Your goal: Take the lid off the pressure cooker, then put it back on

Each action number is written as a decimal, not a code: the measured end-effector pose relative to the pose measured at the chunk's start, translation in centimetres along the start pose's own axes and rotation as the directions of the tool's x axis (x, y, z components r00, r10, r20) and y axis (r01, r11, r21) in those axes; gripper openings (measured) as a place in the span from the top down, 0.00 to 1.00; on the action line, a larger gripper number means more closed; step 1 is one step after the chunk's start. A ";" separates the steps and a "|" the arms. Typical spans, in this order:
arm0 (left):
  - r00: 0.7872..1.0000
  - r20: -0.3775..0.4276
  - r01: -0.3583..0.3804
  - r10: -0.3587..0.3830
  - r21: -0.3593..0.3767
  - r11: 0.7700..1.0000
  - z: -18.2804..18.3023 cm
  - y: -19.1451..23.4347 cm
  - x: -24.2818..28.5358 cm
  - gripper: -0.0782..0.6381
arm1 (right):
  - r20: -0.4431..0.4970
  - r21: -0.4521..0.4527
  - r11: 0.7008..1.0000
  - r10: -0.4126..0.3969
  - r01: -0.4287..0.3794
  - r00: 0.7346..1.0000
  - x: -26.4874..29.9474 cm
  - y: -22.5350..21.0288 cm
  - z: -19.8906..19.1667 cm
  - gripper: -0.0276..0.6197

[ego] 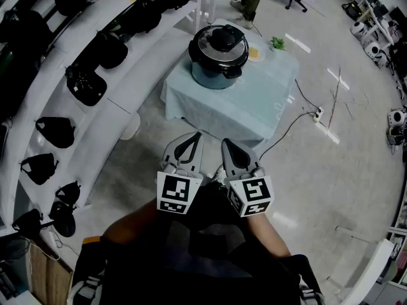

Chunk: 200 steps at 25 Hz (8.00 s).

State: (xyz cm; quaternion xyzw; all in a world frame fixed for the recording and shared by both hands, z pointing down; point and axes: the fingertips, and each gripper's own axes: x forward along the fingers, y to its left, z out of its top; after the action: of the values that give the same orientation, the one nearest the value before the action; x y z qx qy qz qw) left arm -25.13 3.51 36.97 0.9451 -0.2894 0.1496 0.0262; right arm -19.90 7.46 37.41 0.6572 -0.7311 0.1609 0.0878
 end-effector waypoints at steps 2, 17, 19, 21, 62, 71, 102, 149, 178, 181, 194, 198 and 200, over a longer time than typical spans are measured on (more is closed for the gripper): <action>1.000 0.001 0.002 -0.002 -0.001 1.000 0.2 -0.1 0.3 0.88 | -0.001 -0.003 1.000 -0.003 0.003 1.000 0.0 -0.4 0.0 0.93; 1.000 -0.010 0.011 -0.011 0.000 1.000 0.7 -0.4 3.1 0.88 | -0.007 0.006 1.000 -0.005 0.005 1.000 1.1 -2.8 0.4 0.93; 1.000 -0.011 0.008 -0.008 0.000 1.000 0.9 -0.4 3.6 0.88 | -0.006 0.013 1.000 -0.006 0.006 1.000 1.3 -3.5 0.5 0.93; 1.000 -0.011 0.004 -0.004 0.002 1.000 1.3 -0.4 4.2 0.88 | -0.004 0.020 1.000 -0.006 0.006 1.000 1.5 -4.2 0.7 0.93; 0.993 -0.030 -0.116 0.115 -0.053 0.992 5.8 1.7 22.1 0.88 | -0.036 -0.084 0.989 0.119 -0.122 0.992 12.3 -20.2 6.7 0.91; 0.988 -0.053 -0.148 0.143 -0.097 0.984 6.1 9.0 27.5 0.88 | -0.064 -0.126 0.977 0.165 -0.172 0.984 22.2 -22.1 9.0 0.77; 0.968 -0.159 -0.217 0.195 -0.135 0.967 2.6 23.5 38.1 0.88 | -0.281 -0.263 0.852 0.382 -0.453 0.881 39.3 -21.2 8.7 0.48; 0.983 -0.072 -0.176 0.169 -0.103 0.979 7.8 7.3 33.7 0.88 | -0.184 -0.262 0.930 0.213 -0.257 0.959 19.8 -31.6 8.8 0.49; 0.947 -0.321 -0.005 -0.016 -0.063 0.998 -6.0 -4.9 37.0 0.88 | -0.312 -0.067 0.995 0.053 -0.077 0.949 19.4 -39.3 -9.1 0.49; 0.938 -0.345 0.013 -0.041 -0.083 0.996 -7.4 -4.9 37.4 0.88 | -0.337 -0.061 0.996 0.044 -0.069 0.941 20.5 -39.4 -10.8 0.49; 0.921 -0.372 0.077 -0.117 -0.122 0.990 -9.7 -4.8 39.6 0.88 | -0.387 -0.050 0.999 -0.001 -0.020 0.922 23.0 -40.0 -14.9 0.49; 0.918 -0.378 0.078 -0.120 -0.125 0.989 -10.2 -4.6 39.8 0.88 | -0.392 -0.058 0.998 -0.011 -0.013 0.920 23.1 -40.1 -15.5 0.49; 0.921 -0.373 0.071 -0.114 -0.127 0.989 -10.3 -4.5 39.7 0.88 | -0.392 -0.066 0.998 -0.017 -0.010 0.920 23.2 -40.0 -15.7 0.49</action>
State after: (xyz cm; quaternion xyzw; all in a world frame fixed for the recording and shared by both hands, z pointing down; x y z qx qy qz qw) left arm 5.84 -12.79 58.83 0.9080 -0.2417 0.3117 0.1411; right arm 15.55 -12.03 64.68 0.6096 -0.7024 0.2649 0.2546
